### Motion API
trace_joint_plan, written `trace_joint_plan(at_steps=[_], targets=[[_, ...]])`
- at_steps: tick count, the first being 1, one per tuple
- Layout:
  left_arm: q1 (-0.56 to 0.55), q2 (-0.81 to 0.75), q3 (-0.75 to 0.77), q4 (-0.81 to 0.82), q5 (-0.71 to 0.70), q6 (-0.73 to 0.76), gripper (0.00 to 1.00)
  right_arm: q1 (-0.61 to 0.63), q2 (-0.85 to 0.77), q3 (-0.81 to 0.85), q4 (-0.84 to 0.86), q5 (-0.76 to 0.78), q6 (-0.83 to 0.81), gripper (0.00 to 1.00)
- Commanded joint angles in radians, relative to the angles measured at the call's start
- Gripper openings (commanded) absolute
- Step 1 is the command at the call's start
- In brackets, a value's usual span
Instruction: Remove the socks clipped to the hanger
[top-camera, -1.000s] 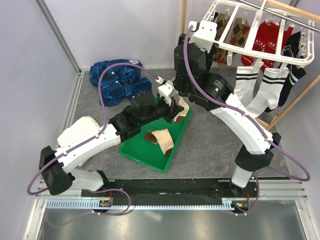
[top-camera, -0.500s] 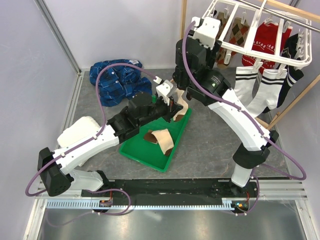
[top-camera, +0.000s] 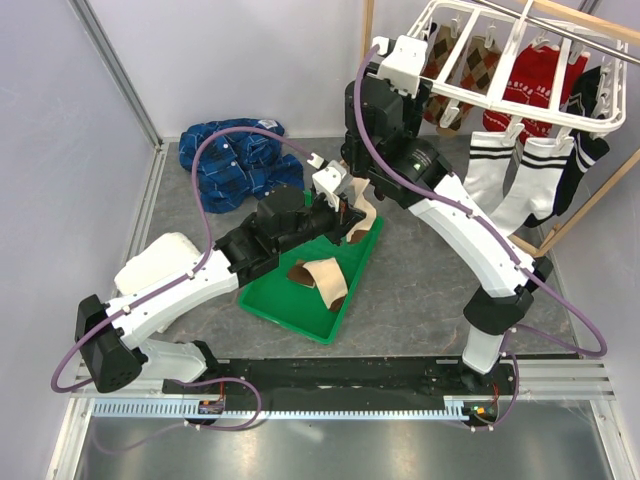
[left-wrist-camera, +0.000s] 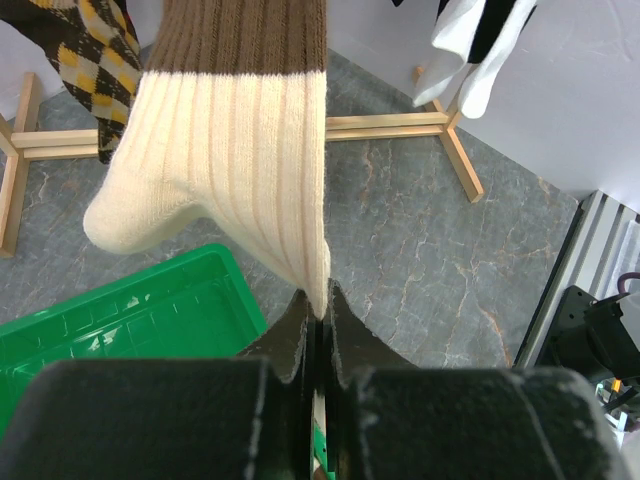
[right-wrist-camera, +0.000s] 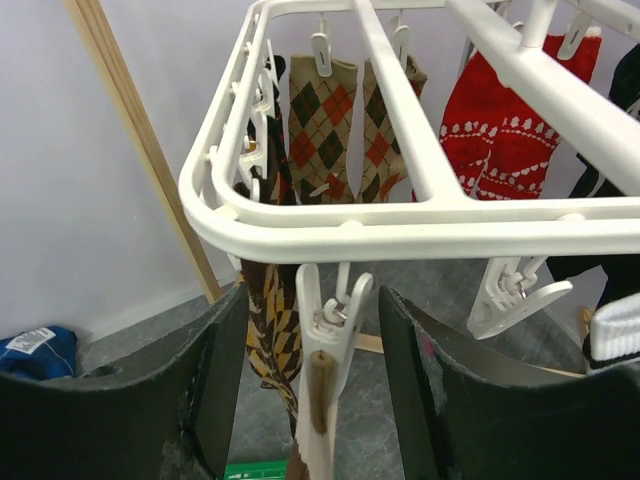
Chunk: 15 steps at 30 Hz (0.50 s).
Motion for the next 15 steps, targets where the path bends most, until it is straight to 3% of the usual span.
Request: trace_joint_plan(at_steps=[1,11,15], targets=[[-0.004,-0.029,0.001,0.051,0.0,0.028,0.02,0.002,0.004,-0.006,0.021,0.002,0.001,0.61],[-0.006,-0.037,-0.004,0.052,0.002,0.021,0.02,-0.014,0.038,0.0,0.064,0.06,-0.058,0.62],[-0.007,-0.037,-0.006,0.054,0.002,0.019,0.02,-0.018,0.036,0.002,0.067,0.077,-0.058,0.56]])
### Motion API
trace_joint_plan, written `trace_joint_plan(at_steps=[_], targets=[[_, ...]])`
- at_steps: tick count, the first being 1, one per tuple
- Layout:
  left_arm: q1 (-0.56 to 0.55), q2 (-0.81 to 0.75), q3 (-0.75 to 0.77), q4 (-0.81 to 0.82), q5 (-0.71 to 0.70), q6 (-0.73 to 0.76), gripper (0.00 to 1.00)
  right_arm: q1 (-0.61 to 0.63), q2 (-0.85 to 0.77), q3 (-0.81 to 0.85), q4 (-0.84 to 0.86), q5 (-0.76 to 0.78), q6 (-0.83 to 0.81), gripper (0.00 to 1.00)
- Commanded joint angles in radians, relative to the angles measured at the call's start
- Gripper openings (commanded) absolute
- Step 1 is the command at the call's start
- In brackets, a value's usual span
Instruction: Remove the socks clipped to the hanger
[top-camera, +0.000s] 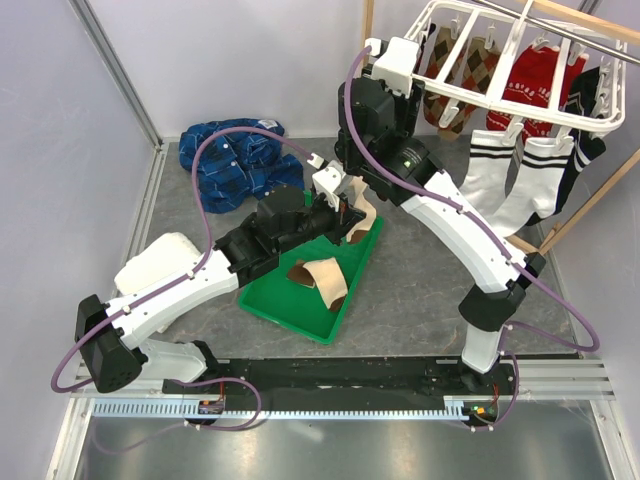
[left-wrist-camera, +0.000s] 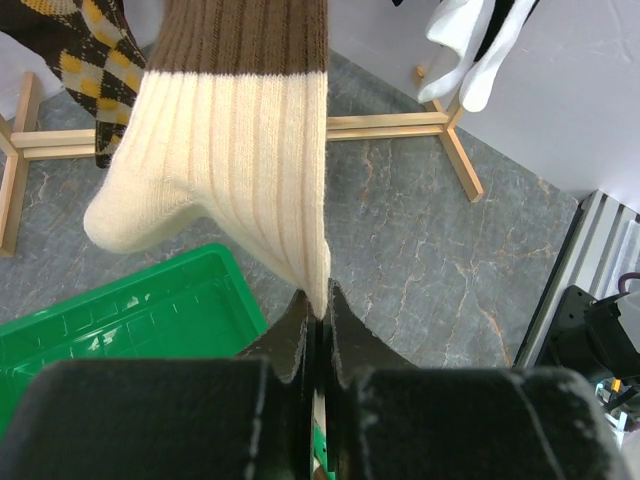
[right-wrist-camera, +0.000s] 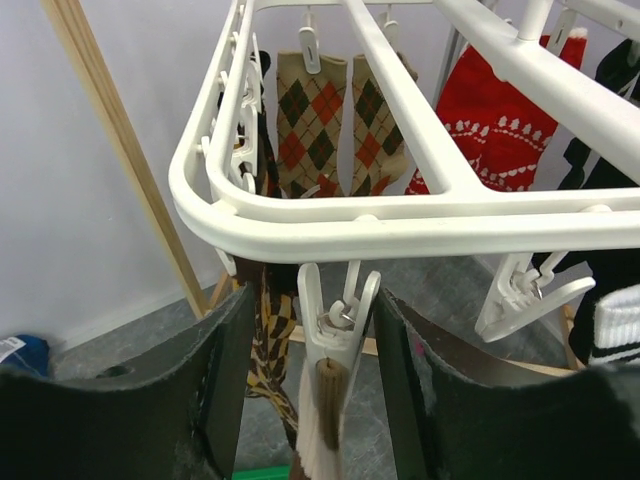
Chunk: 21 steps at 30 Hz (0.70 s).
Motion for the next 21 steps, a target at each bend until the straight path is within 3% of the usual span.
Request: trace_joint_plan(at_steps=[1,6,7,11,19,21], targets=[[-0.007,-0.037,-0.004,0.054,0.0,0.019,0.02,-0.008,0.002,0.012,0.032,0.049,-0.023,0.54],[-0.009,-0.034,-0.007,0.055,0.0,0.019,0.02,-0.013,0.002,0.015,0.061,0.056,-0.038,0.35],[-0.01,-0.036,-0.007,0.055,0.002,0.019,0.02,-0.013,0.002,0.016,0.064,0.059,-0.065,0.24],[-0.009,-0.034,-0.008,0.055,-0.009,0.021,0.02,-0.013,-0.012,-0.003,0.068,0.052,-0.059,0.0],[-0.01,-0.029,-0.022,0.052,-0.099,-0.002,0.02,-0.009,-0.069,-0.085,0.057,-0.02,0.011,0.02],[-0.009,-0.031,-0.011,0.025,-0.166,-0.019,0.02,-0.009,-0.095,-0.12,0.022,-0.1,0.08,0.23]])
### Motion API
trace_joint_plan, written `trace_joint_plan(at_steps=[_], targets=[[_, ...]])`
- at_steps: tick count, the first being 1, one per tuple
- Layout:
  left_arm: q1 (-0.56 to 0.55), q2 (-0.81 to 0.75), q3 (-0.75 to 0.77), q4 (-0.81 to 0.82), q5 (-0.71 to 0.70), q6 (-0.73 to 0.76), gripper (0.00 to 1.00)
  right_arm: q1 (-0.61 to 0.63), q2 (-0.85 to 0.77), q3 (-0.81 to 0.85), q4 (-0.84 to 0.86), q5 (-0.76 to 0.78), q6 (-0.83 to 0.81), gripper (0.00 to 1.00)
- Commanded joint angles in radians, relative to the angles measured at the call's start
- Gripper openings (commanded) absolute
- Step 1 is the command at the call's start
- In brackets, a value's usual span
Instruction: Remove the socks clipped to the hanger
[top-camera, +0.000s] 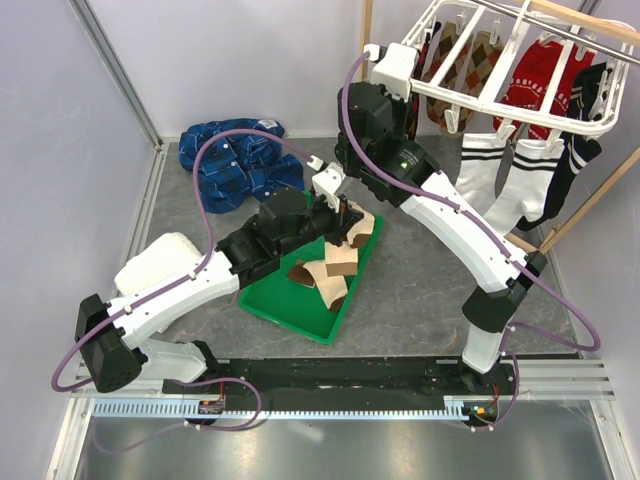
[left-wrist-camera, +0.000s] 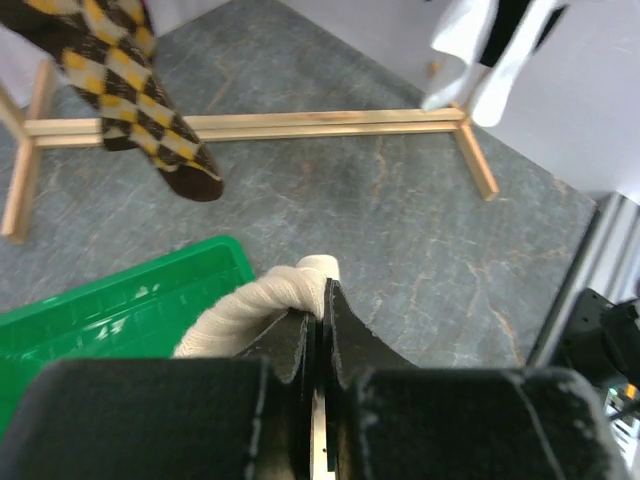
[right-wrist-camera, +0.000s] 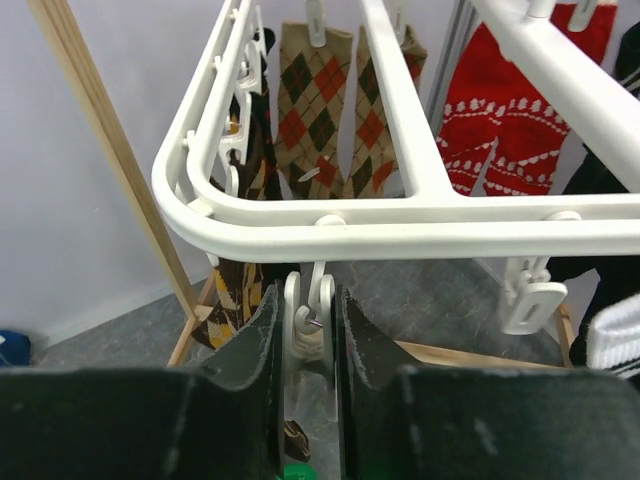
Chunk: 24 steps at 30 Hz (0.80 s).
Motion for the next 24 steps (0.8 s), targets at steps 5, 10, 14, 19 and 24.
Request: trace_joint_plan(at_steps=[5,10,14,19,24], targets=[[-0.004,-0.04,0.045,-0.178,-0.182,-0.123,0.02,0.0,-0.163,-0.124,-0.068,-0.237,0.138,0.46],[-0.003,-0.08,-0.011,-0.297,-0.194,-0.23,0.02,-0.001,-0.245,-0.218,-0.068,-0.427,0.147,0.66],[0.006,-0.103,-0.099,-0.343,-0.174,-0.304,0.02,-0.001,-0.325,-0.339,-0.071,-0.53,0.144,0.77],[0.006,-0.068,-0.2,-0.339,-0.139,-0.38,0.06,-0.003,-0.472,-0.509,-0.071,-0.654,0.185,0.98],[0.01,0.03,-0.222,-0.336,-0.159,-0.427,0.25,-0.001,-0.604,-0.69,-0.078,-0.826,0.24,0.98]])
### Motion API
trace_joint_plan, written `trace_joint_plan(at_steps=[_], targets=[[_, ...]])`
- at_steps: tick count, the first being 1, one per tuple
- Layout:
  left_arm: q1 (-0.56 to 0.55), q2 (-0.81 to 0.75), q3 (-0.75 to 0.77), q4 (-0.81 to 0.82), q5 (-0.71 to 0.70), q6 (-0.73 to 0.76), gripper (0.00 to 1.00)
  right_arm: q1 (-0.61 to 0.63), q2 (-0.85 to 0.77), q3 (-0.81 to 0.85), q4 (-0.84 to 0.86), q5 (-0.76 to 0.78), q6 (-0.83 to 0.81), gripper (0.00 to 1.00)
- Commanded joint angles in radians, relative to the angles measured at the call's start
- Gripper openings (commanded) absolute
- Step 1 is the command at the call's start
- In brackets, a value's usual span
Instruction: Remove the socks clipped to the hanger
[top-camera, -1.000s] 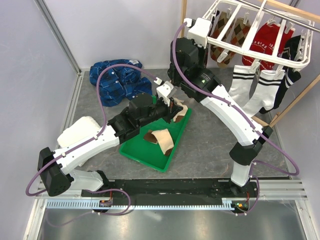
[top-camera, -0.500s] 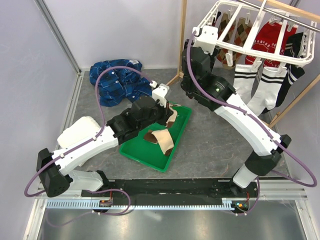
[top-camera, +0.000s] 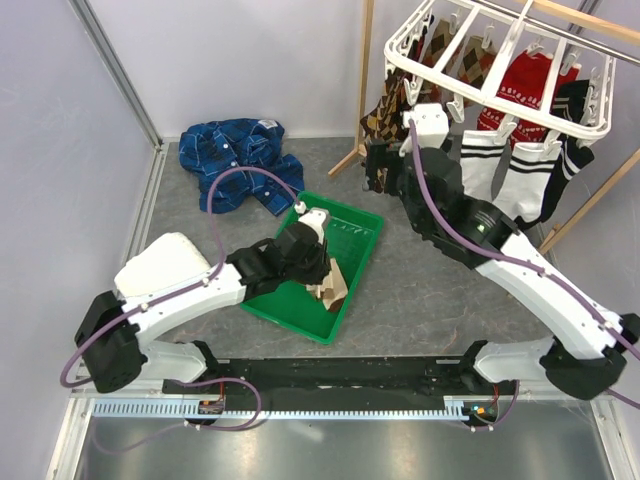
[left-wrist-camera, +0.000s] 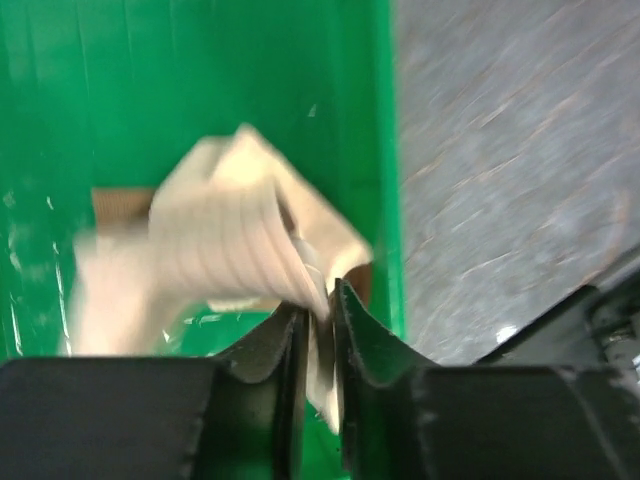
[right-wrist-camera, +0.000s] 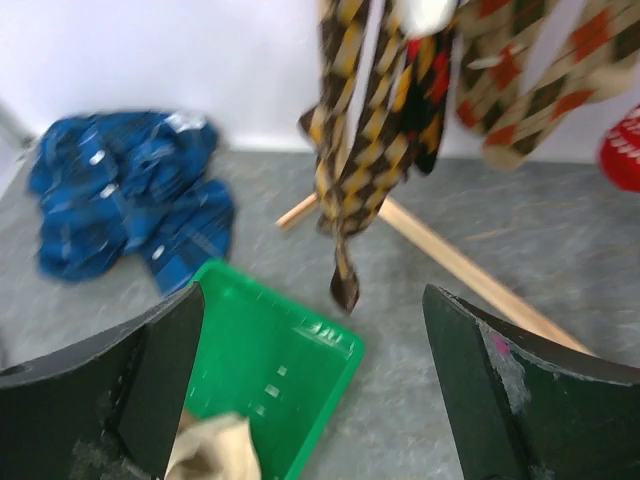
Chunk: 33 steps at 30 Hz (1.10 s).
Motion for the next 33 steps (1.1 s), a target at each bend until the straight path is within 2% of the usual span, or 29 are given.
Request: trace_joint_plan(at_steps=[1,4,6,9,10,13,19,23,28,30,33], targets=[[0.007,0.07,0.011,0.002,-0.014,-0.083,0.39,0.0,-0.115,-0.13,0.005,-0.189,0.059,0.98],[0.016,0.113,0.068,-0.034,-0.064,-0.084,0.6,0.0,-0.173,-0.222,0.014,-0.311,0.098,0.98],[0.025,0.125,0.106,-0.085,-0.096,-0.078,0.63,0.002,-0.199,-0.264,0.019,-0.405,0.105,0.98],[0.024,0.104,0.155,-0.09,-0.096,-0.054,0.67,0.002,-0.216,-0.316,0.019,-0.445,0.089,0.98],[0.024,0.08,0.157,-0.078,-0.078,-0.037,0.72,0.002,-0.221,-0.322,0.022,-0.436,0.081,0.98],[0.024,0.055,0.175,-0.067,-0.053,0.006,0.76,0.002,-0.229,-0.327,0.027,-0.379,0.05,0.98],[0.024,-0.039,0.171,0.008,-0.092,0.121,0.81,0.0,-0.255,-0.295,0.019,-0.351,0.033,0.98],[0.024,-0.106,0.152,0.099,-0.101,0.224,0.81,0.002,-0.288,-0.278,0.025,-0.208,0.012,0.98],[0.024,-0.134,0.148,0.155,-0.107,0.302,0.82,0.002,-0.308,-0.235,0.001,-0.114,-0.022,0.98],[0.024,-0.143,0.137,0.169,-0.095,0.342,0.82,0.003,-0.315,-0.211,-0.012,0.036,0.015,0.98],[0.022,-0.169,0.102,0.189,-0.044,0.388,0.82,0.003,-0.289,-0.13,-0.068,0.157,-0.01,0.98]])
